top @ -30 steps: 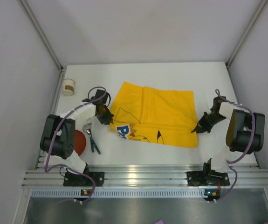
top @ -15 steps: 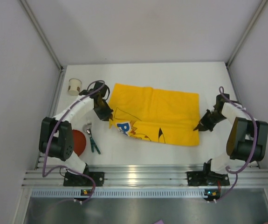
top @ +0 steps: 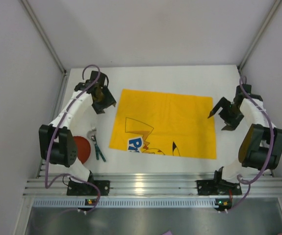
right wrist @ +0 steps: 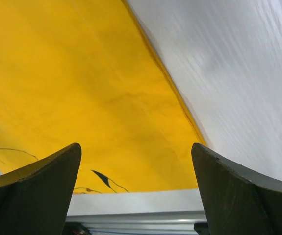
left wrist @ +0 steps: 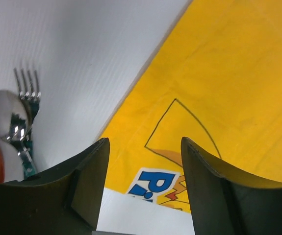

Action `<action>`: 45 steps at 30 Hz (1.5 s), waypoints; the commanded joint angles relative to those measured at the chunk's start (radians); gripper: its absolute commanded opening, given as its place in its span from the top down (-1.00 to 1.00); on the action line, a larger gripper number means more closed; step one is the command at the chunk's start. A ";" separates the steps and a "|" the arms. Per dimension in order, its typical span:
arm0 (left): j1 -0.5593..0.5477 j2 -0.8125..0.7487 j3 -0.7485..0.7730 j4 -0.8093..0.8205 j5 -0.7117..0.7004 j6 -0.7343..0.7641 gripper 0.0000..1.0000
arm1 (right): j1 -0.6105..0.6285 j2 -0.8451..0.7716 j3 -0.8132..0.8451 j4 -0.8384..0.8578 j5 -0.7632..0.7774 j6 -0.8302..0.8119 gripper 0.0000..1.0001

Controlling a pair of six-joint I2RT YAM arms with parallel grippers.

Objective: Set the dinner table for one person

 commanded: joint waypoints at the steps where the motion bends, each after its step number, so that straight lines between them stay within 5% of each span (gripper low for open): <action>1: 0.016 0.121 0.072 0.236 0.145 0.105 -0.29 | 0.005 0.087 0.143 0.037 -0.061 0.009 -0.89; 10: 0.092 0.493 0.595 0.108 0.125 0.154 -0.19 | 0.140 0.456 0.404 0.231 -0.330 0.032 -0.66; 24: 0.240 0.508 0.733 0.073 -0.051 0.097 -0.19 | 0.370 0.793 0.658 0.244 -0.366 0.073 -0.60; 29: 0.241 0.567 0.837 0.040 -0.114 0.061 -0.21 | 0.372 0.664 0.541 0.261 -0.349 0.078 -0.59; 40: 0.259 0.723 1.003 0.136 -0.434 0.157 -0.31 | 0.373 0.147 -0.005 0.378 -0.393 0.092 -0.58; 45: 0.373 0.690 0.869 0.108 -0.329 0.093 -0.29 | 0.367 -0.025 -0.021 0.330 -0.386 0.063 -0.71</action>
